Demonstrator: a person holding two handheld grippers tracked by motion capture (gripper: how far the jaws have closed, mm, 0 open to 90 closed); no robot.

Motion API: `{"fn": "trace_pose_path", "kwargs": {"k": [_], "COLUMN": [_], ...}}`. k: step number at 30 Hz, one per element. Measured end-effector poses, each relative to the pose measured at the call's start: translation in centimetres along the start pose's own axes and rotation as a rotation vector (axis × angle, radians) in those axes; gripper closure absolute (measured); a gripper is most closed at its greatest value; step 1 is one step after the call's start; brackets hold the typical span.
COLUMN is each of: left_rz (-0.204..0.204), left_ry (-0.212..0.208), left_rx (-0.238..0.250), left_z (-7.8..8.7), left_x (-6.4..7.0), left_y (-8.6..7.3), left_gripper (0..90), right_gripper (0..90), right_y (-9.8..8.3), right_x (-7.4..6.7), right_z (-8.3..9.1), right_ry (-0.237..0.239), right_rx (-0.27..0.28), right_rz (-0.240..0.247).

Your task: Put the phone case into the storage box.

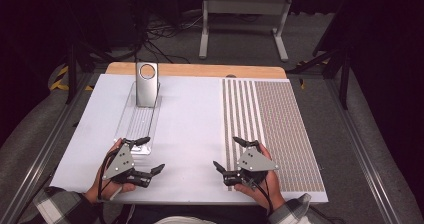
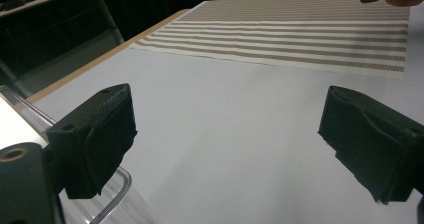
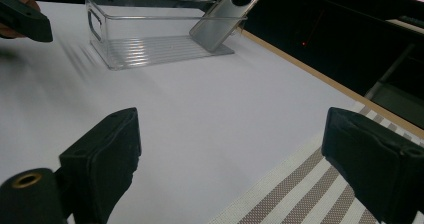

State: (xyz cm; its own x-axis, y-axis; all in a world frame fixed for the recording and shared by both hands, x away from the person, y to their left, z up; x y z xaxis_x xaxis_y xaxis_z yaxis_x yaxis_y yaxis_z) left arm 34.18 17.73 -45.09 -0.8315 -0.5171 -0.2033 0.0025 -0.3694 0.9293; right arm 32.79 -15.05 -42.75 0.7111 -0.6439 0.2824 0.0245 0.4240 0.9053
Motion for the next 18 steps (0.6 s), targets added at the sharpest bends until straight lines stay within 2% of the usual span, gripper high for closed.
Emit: {"fn": "trace_pose_path", "kwargs": {"k": [16, 18], "left_rz": [0.000, 0.011], "left_ry": [-0.009, -0.019], "left_rx": [0.014, 0.016], "left_z": [0.12, 0.18], "left_x": [-0.07, 0.01], "left_y": [0.30, 0.26], "left_gripper": [7.0, 6.5], "right_gripper": [9.1, 9.1], "right_y": [-0.24, -0.17], "right_x": [0.09, 0.14], "right_z": [0.01, 0.05], "right_ry": [-0.002, -0.005], "right_rx": [-0.005, -0.006], "right_rz": [0.002, 0.004]}}
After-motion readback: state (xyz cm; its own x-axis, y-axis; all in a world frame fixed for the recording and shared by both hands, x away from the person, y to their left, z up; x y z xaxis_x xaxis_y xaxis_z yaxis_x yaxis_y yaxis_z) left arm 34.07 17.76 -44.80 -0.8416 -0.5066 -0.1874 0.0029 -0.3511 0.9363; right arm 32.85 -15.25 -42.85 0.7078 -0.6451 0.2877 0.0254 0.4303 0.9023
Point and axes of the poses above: each handheld gripper's, and its own axes: z roughly backward along the jaws, y roughly out of its top, x roughly to its right, the point moved 3 cm from there along -z, roughly forward along the jaws, and after that the axes turned 1 degree about z, right-handed, at the moved point
